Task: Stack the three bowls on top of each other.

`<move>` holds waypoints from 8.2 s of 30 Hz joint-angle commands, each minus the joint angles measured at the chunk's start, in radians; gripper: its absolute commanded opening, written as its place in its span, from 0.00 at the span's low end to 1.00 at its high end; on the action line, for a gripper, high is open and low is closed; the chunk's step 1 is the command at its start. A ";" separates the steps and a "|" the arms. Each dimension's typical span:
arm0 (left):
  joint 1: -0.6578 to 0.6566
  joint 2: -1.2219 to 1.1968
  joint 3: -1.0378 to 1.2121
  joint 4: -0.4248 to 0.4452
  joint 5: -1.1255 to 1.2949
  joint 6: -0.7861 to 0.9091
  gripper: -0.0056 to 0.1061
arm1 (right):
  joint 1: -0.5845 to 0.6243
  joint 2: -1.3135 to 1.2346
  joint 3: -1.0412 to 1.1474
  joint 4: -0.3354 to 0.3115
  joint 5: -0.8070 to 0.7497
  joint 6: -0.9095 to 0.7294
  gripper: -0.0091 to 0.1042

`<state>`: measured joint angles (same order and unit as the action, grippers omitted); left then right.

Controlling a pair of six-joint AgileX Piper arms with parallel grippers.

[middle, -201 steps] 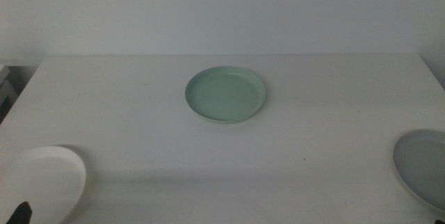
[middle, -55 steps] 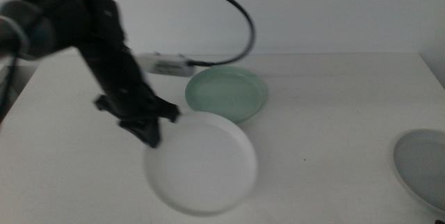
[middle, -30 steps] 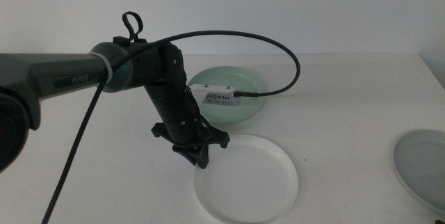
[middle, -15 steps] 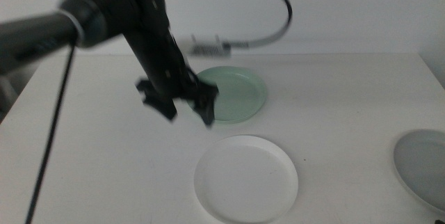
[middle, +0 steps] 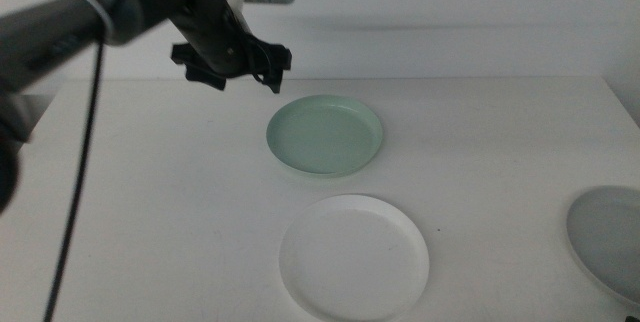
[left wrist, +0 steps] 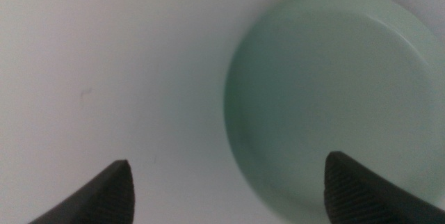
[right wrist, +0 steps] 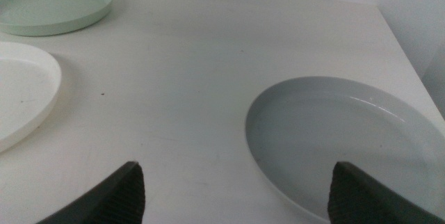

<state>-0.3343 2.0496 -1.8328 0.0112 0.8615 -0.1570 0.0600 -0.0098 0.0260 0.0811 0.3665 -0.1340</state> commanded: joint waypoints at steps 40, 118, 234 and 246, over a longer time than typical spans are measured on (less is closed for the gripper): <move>-0.050 -0.039 0.001 0.015 -0.153 -0.041 0.00 | -0.004 -0.028 -0.005 -0.009 -0.059 -0.005 0.70; -0.140 -1.359 0.777 -0.421 0.068 0.580 0.86 | -0.004 -0.028 -0.005 -0.009 -0.059 -0.005 0.70; -0.140 -1.367 0.777 -0.421 0.071 0.580 0.86 | -0.261 1.541 -1.267 0.310 0.492 -0.065 0.08; -0.140 -1.367 0.777 -0.421 0.071 0.580 0.86 | 0.188 1.576 -1.267 0.380 0.456 -0.019 0.08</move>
<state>-0.4741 0.6817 -1.0325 -0.3742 0.9881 0.4278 0.2152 1.5912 -1.2097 0.4417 0.8595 -0.1693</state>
